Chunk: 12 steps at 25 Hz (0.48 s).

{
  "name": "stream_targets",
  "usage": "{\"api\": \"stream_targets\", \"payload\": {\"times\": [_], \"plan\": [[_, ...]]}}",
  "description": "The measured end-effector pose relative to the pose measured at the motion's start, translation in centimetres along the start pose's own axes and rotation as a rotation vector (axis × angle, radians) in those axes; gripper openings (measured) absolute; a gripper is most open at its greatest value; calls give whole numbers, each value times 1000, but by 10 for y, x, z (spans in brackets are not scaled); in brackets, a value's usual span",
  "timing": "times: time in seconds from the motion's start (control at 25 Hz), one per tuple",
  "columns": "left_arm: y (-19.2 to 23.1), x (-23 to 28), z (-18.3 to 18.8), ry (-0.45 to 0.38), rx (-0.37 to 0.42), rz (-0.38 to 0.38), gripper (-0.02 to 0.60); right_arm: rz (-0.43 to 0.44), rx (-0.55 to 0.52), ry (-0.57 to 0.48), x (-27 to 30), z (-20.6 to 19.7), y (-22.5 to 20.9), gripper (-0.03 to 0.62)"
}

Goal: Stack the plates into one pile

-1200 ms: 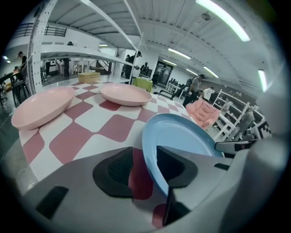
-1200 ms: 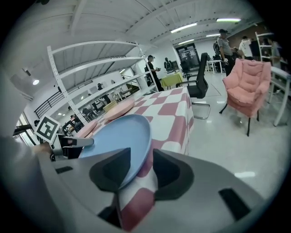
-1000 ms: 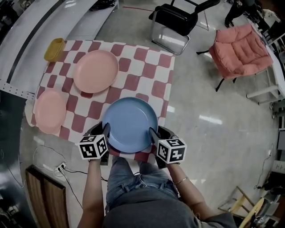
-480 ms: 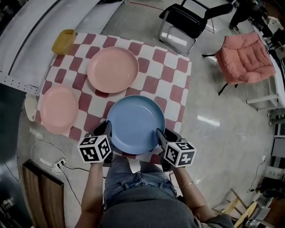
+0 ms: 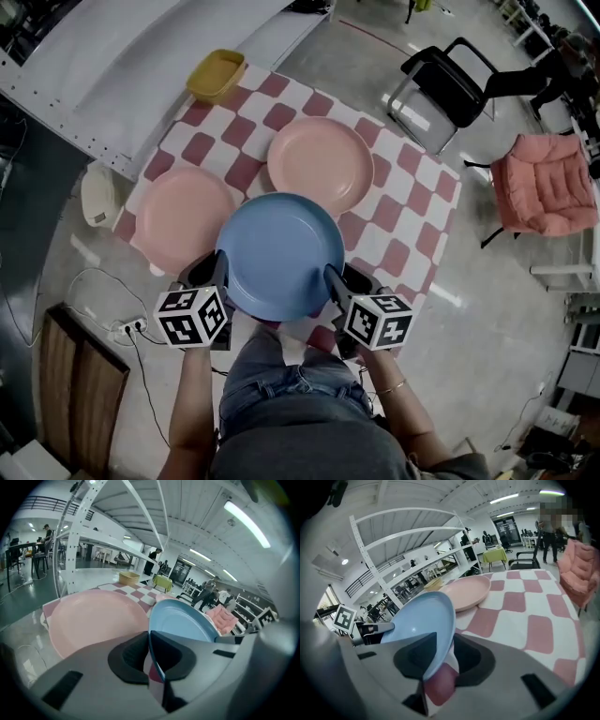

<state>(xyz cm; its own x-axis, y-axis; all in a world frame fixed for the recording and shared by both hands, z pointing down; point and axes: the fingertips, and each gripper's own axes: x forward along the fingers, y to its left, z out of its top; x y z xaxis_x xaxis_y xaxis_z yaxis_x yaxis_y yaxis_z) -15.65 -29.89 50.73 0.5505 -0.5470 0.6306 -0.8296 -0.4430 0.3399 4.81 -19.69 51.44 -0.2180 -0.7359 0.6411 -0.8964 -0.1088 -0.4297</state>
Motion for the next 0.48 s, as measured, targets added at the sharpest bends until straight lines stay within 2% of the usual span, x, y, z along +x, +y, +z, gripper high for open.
{"api": "stream_targets", "payload": {"times": [0.28,0.48], "plan": [[91,-28,18,-62,-81,86,28,83,-60,25,62,14,77,121],[140,-45,26,-100,-123,147,29,127,-115,47,98,23,121,121]]}}
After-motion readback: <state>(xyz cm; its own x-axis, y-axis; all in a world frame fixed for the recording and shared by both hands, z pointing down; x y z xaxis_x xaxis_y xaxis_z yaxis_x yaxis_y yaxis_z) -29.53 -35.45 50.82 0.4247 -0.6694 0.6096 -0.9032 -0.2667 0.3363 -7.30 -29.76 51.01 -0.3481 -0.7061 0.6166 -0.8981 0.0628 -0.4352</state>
